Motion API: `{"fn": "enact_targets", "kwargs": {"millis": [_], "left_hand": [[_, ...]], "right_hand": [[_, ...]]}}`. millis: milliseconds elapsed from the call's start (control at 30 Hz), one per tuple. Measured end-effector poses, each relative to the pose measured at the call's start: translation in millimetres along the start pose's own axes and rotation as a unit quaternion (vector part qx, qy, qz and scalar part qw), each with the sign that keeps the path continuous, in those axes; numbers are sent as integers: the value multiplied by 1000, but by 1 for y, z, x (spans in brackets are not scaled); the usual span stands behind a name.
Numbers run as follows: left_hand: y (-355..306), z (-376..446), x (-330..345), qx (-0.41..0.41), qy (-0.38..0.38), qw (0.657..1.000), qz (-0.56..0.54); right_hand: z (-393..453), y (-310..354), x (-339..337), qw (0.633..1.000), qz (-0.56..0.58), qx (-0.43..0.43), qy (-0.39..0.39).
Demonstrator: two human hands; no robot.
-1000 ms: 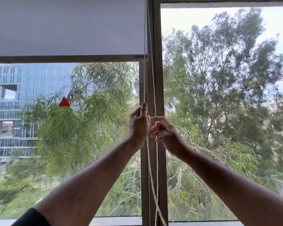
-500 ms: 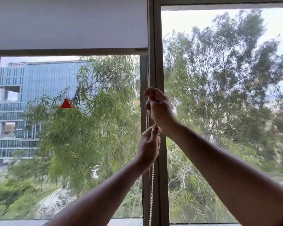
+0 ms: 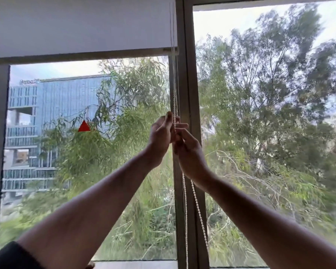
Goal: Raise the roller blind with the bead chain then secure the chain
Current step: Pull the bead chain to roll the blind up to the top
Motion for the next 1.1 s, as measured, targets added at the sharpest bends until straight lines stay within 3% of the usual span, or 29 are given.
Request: {"fn": "enact_targets", "kwargs": {"millis": [267, 533, 600, 767, 933, 1100], "left_hand": [[-26, 13, 6, -19, -55, 997, -48], [-4, 7, 14, 10, -28, 999, -15], [4, 4, 18, 25, -25, 999, -1], [44, -4, 23, 63, -33, 994, 81], [86, -15, 27, -5, -21, 999, 35], [81, -18, 27, 11, 16, 997, 69]], "right_hand": [[-39, -7, 11, 997, -49, -19, 64], [-29, -22, 2, 958, -213, -51, 185], [-14, -27, -4, 957, -205, -23, 205], [43, -26, -24, 992, -1, 81, 99], [85, -2, -14, 970, 174, 163, 41], [97, -3, -18, 991, 85, 97, -23]]}}
Point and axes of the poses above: each hand's wrist, its own z-axis towards the middle knuckle, its own x-axis out of the palm, y = z × x, the point moved 9 cm from there along z, towards the middle knuckle, and after that the axes turned 10 degrees about -x, right-handed, at the moved point
